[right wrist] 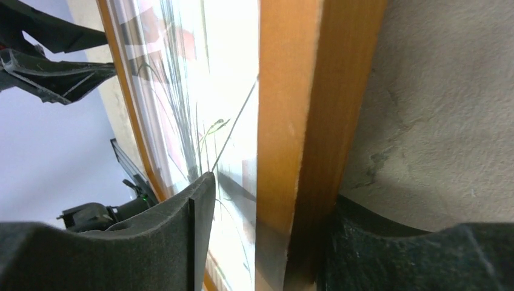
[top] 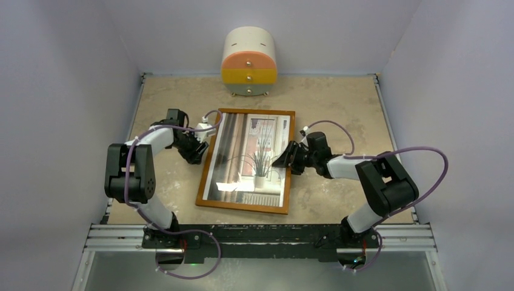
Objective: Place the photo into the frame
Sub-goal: Turn over the photo frame at the center of the board.
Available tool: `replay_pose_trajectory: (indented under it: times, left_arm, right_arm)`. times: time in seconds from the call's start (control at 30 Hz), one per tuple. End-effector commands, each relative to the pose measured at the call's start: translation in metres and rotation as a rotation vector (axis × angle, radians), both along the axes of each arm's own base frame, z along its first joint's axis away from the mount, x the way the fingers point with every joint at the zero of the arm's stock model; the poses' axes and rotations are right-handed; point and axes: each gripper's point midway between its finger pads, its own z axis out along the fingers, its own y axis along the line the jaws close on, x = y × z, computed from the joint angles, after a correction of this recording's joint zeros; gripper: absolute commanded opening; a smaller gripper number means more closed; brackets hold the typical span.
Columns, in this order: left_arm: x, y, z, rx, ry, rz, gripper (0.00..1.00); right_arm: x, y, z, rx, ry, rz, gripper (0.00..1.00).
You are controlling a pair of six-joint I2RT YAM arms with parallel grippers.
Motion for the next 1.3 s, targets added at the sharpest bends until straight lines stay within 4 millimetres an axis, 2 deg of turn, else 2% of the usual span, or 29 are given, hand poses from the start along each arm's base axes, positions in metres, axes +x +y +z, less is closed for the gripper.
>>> replay_pose_trajectory:
  times: [0.0, 0.17, 0.23, 0.37, 0.5, 0.67, 0.77, 0.87, 0.93, 0.97, 1.03, 1.07, 1.13, 1.27]
  left_arm:
    - [-0.017, 0.001, -0.018, -0.001, 0.050, -0.018, 0.49]
    - [-0.021, -0.004, -0.013, -0.029, 0.053, -0.017, 0.49]
    - [-0.019, -0.005, -0.007, -0.036, 0.041, -0.012, 0.51]
    - [-0.010, -0.006, 0.008, -0.048, -0.005, 0.009, 0.72]
    - [0.005, -0.009, 0.024, -0.079, -0.065, 0.063, 0.86]
    - [0.030, -0.011, 0.047, -0.143, -0.168, 0.148, 0.90]
    - [0.054, 0.001, 0.064, -0.212, -0.289, 0.264, 0.92]
    - [0.083, 0.020, 0.079, -0.208, -0.486, 0.436, 0.93]
    - [0.086, 0.022, 0.079, -0.220, -0.553, 0.442, 0.93]
    - [0.092, 0.025, 0.087, -0.234, -0.625, 0.466, 0.94]
    - [0.092, 0.029, 0.088, -0.258, -0.702, 0.516, 0.94]
    - [0.086, 0.029, 0.082, -0.269, -0.718, 0.531, 0.94]
    - [0.081, 0.029, 0.081, -0.293, -0.790, 0.536, 0.95]
    - [0.068, 0.033, 0.082, -0.305, -0.923, 0.537, 0.95]
  right_arm:
    - [-0.020, -0.027, -0.036, -0.178, 0.075, 0.007, 0.62]
    - [-0.011, -0.043, -0.036, -0.295, 0.080, -0.029, 0.84]
    - [-0.008, -0.053, -0.035, -0.365, 0.090, -0.048, 0.98]
    - [-0.004, -0.080, -0.031, -0.513, 0.106, -0.120, 0.99]
    - [0.006, -0.100, -0.010, -0.606, 0.059, -0.196, 0.99]
    - [0.029, -0.134, 0.028, -0.762, -0.069, -0.311, 0.99]
    - [0.051, -0.155, 0.059, -0.802, -0.184, -0.438, 0.99]
    - [0.067, -0.199, 0.077, -0.948, -0.334, -0.655, 0.99]
    - [0.072, -0.222, 0.084, -1.015, -0.492, -0.747, 0.99]
    - [0.072, -0.232, 0.089, -1.036, -0.562, -0.810, 0.99]
    - [0.070, -0.243, 0.096, -1.045, -0.646, -0.859, 0.99]
    - [0.070, -0.247, 0.100, -1.026, -0.686, -0.891, 0.99]
    - [0.069, -0.252, 0.108, -0.988, -0.770, -0.931, 0.99]
    - [0.068, -0.268, 0.103, -1.005, -0.830, -0.962, 0.99]
